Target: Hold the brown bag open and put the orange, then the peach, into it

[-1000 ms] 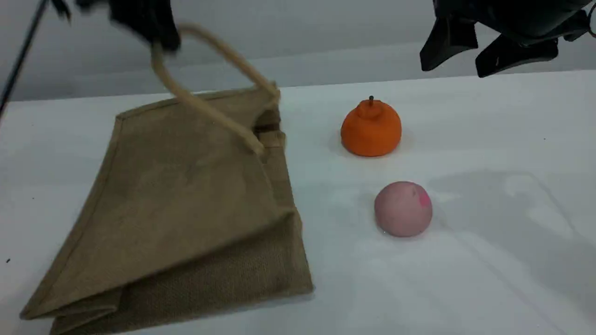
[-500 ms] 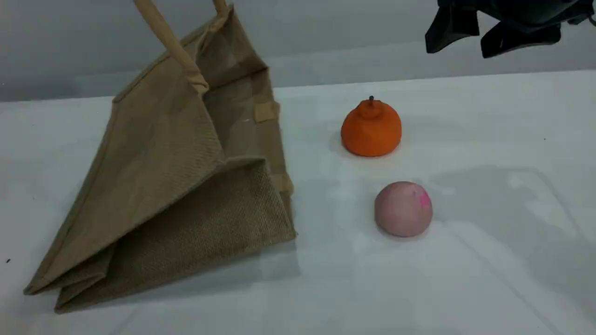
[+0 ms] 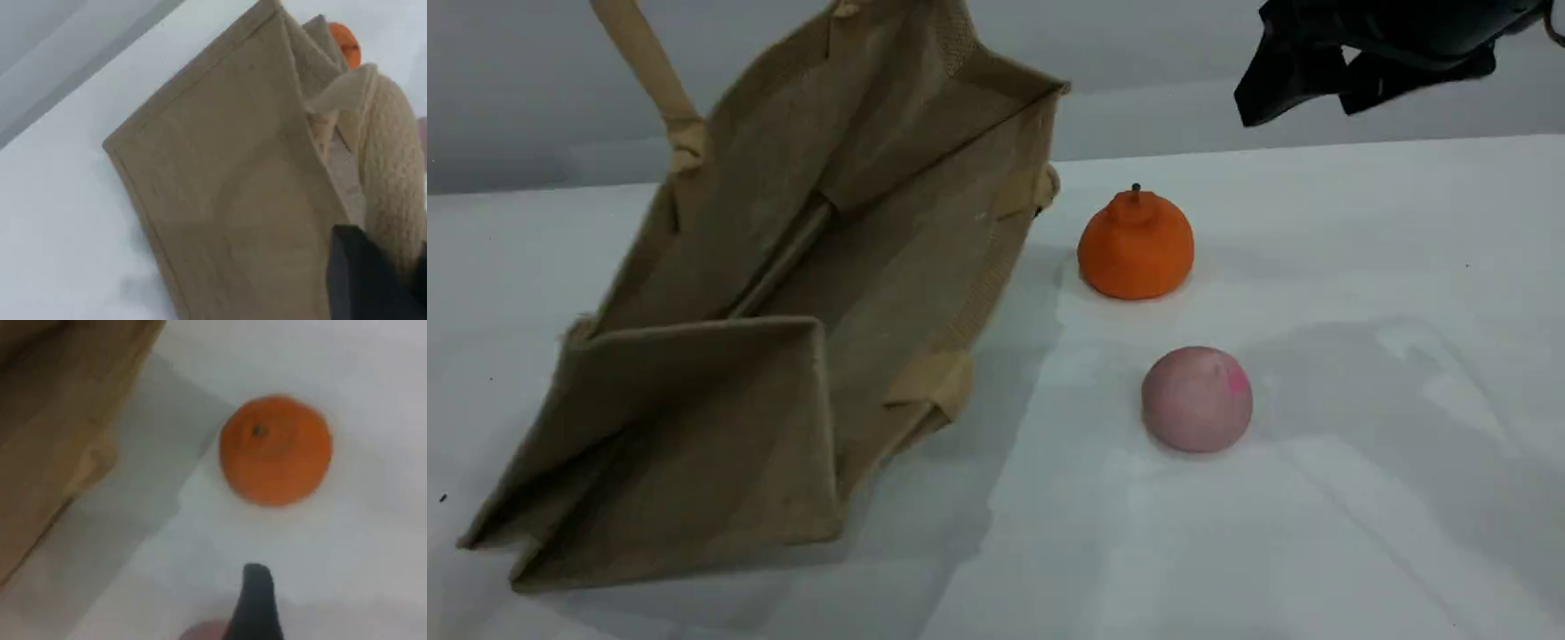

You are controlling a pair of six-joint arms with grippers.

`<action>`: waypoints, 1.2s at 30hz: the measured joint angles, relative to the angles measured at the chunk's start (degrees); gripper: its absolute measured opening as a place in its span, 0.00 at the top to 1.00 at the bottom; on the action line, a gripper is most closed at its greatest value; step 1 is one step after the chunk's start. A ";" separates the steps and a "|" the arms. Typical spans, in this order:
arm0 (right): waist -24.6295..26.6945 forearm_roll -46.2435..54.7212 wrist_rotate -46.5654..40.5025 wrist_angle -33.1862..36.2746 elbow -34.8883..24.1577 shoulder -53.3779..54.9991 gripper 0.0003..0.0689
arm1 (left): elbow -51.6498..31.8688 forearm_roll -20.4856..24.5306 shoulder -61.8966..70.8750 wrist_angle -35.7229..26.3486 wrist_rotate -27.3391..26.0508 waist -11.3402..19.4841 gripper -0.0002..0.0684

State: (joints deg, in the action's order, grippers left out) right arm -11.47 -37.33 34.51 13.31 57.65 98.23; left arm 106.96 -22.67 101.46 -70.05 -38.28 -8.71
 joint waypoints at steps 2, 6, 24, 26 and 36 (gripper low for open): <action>0.00 -0.58 0.00 -2.83 0.00 0.00 0.24 | 0.00 -0.01 0.10 0.00 -1.96 0.00 0.88; 0.00 -1.63 0.22 -8.58 0.00 0.00 0.24 | 0.00 -2.03 0.10 0.00 -5.31 0.00 0.88; 0.00 -1.56 0.26 -11.31 3.13 6.16 0.24 | -0.60 -9.97 -0.08 0.22 -6.16 0.00 0.88; 0.00 -1.56 0.26 -11.31 4.09 7.41 0.24 | -0.60 -8.37 -0.08 0.22 -5.55 0.00 0.88; 0.00 -1.51 0.26 -9.09 12.41 17.26 0.24 | -0.60 -3.39 -0.08 0.05 -1.90 0.00 0.88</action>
State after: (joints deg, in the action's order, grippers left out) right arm -11.47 -38.84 34.77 4.22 70.06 115.49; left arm 106.36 -26.06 101.38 -70.00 -40.18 -8.71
